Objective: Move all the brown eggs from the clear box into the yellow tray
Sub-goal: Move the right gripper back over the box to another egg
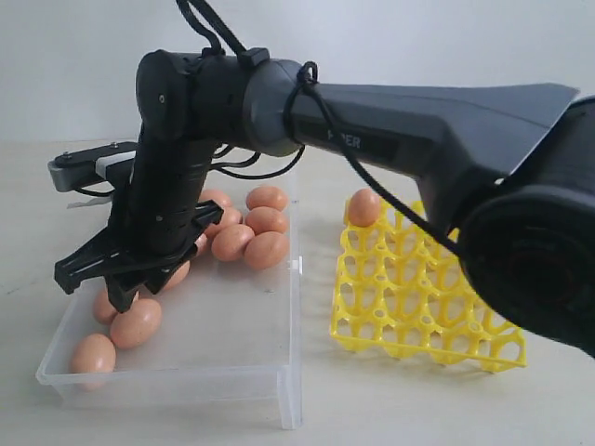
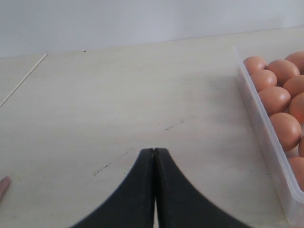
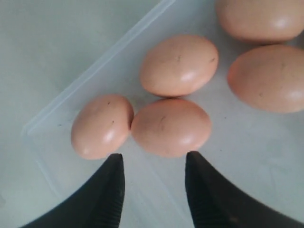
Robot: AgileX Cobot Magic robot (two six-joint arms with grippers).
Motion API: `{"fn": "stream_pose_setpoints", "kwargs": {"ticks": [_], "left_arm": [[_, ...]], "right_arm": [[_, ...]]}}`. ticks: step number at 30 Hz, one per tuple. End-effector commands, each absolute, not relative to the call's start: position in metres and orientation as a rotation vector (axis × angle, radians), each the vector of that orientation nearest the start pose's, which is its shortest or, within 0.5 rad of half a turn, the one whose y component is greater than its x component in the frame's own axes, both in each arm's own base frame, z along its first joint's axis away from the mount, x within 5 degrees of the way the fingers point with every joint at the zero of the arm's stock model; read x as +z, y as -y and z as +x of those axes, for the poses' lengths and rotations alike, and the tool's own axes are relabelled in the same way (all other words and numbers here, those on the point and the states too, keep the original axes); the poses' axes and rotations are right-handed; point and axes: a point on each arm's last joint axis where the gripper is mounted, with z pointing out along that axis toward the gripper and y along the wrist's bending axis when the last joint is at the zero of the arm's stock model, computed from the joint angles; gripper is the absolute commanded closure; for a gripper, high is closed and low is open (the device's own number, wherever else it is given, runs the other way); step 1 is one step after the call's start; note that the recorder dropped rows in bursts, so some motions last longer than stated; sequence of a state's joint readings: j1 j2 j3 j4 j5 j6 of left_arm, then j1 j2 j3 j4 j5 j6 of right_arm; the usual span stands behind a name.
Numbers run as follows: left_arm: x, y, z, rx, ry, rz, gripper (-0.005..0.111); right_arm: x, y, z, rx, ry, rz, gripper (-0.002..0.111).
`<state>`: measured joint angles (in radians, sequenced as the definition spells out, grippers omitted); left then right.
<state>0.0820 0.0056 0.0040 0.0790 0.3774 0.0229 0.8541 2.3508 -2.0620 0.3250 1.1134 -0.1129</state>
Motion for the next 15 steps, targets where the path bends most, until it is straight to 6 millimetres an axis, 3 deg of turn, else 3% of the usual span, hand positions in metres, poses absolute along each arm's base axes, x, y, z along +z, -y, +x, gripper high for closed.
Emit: {"fn": "stream_pose_setpoints", "kwargs": {"ticks": [1,8,12,15], "left_arm": [[0.179,-0.006,0.052,0.137,-1.862,-0.008,0.107],[0.179,-0.006,0.052,0.137,-1.862,-0.008,0.107],[0.179,-0.006,0.052,0.137,-1.862,-0.008,0.107],[0.179,-0.006,0.052,0.137,-1.862,-0.008,0.107]], "right_arm": [[0.175,-0.401,0.316,0.536,-2.733,-1.194,0.066],[0.156,-0.418,0.331,0.588,-2.742,-1.056,0.066],[0.147,-0.416,0.331,0.555,-2.781,-1.058,0.048],[0.139,-0.415,0.331,0.528,-2.806,-1.052,0.045]]}}
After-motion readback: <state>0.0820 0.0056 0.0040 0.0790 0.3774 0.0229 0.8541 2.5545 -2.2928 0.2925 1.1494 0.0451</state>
